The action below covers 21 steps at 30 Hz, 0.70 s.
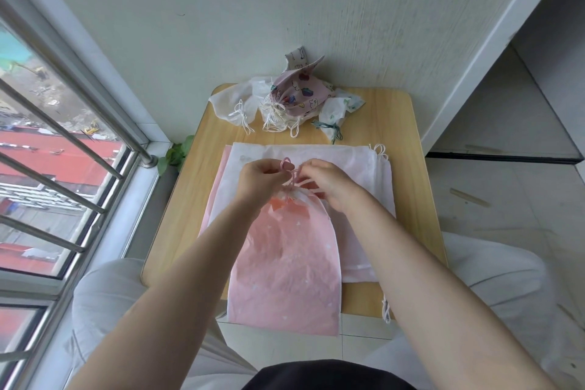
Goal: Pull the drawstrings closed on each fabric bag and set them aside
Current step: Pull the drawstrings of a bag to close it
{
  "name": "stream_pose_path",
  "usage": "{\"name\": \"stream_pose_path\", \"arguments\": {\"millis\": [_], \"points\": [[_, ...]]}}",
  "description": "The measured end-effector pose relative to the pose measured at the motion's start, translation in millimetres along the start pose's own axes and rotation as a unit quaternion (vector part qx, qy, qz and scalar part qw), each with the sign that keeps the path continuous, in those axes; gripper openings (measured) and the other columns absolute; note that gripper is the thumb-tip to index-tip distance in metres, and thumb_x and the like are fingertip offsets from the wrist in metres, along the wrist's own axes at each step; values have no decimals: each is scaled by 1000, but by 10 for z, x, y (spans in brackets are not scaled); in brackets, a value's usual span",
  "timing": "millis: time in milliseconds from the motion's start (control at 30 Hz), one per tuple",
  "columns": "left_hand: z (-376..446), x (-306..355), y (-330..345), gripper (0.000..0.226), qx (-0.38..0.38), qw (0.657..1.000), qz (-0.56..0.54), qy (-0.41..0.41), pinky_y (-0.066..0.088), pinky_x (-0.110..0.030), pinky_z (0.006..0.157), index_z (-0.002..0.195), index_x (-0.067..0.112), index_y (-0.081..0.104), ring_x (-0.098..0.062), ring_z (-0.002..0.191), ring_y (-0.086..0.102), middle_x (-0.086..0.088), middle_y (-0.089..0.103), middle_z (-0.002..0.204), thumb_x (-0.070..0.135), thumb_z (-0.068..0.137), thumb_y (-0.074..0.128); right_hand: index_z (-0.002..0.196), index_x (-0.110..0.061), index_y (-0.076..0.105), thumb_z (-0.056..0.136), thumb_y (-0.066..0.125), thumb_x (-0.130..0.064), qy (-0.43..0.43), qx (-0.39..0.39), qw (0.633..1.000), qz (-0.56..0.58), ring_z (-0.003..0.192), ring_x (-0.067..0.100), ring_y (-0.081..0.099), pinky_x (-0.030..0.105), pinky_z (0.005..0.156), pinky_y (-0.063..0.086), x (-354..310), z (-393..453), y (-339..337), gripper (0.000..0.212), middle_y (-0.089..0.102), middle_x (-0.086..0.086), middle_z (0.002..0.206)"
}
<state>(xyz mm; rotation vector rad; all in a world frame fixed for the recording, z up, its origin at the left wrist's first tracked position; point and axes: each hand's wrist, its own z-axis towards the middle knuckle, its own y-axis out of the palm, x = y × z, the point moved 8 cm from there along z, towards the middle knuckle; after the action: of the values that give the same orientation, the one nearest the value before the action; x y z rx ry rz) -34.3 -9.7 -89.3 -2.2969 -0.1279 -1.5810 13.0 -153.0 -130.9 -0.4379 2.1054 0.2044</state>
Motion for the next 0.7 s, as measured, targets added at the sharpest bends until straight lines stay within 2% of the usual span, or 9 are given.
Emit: {"name": "stream_pose_path", "arguments": {"millis": [133,233,333,433,500,533,600,633,700], "points": [[-17,-8,23,15,-34,999,-16,-17,54,-18,56,93,13,77,-11,60,62,1,69,73,3,84,70,67,-13,53,77,43,-12,24,11,993,113,74,23,62,37,79,45,-25,1,-10,15,66,3,69],[-10,-11,38,13,-37,999,-15,-23,51,-16,52,95,10,77,-3,51,61,1,67,69,6,85,71,61,-10,49,81,44,-12,22,0,989,146,66,25,59,36,74,47,-49,0,11,21,63,10,68],[39,-48,15,14,-29,999,-2,-21,47,-14,50,98,7,76,0,46,57,-2,63,71,14,87,72,60,-13,48,91,54,-16,-9,15,986,164,74,23,57,32,75,46,-92,23,-63,32,61,9,73],[54,-86,-19,23,-11,1000,11,-26,46,-13,47,99,4,75,2,44,56,-2,62,73,24,88,72,64,-13,47,95,57,-17,-18,7,951,309,86,25,62,34,84,48,-113,11,-127,33,62,11,81],[30,-92,-24,21,-4,1000,6,-28,47,-13,47,101,5,75,2,44,59,-1,64,76,23,90,69,62,-12,46,96,55,-12,-20,-9,914,405,84,28,66,37,89,51,-153,-18,-122,35,62,11,75],[18,-95,-24,18,1,1000,-3,-29,47,-13,46,100,5,75,2,45,61,0,64,75,20,91,68,60,-12,44,96,54,-11,-20,-14,898,439,73,25,66,38,87,54,-171,-29,-109,37,58,9,66],[20,-130,-75,11,33,999,-2,-29,44,-15,46,93,10,75,-5,53,64,2,65,74,17,92,66,65,-15,39,97,52,-11,-15,-9,900,435,46,13,45,30,63,52,-186,-50,-91,34,37,0,50],[39,-159,-134,10,60,998,19,-29,44,-17,49,88,15,75,-9,60,65,4,67,74,20,91,67,70,-17,38,97,52,-12,-13,6,920,391,40,11,31,24,49,41,-178,-45,-104,31,28,-3,48],[73,-232,-238,11,97,993,63,-38,44,-21,55,82,20,75,-14,68,62,6,69,74,25,89,68,74,-20,40,94,53,-11,-23,61,968,241,40,10,19,22,42,19,-142,-11,-224,25,22,-5,49]]}}
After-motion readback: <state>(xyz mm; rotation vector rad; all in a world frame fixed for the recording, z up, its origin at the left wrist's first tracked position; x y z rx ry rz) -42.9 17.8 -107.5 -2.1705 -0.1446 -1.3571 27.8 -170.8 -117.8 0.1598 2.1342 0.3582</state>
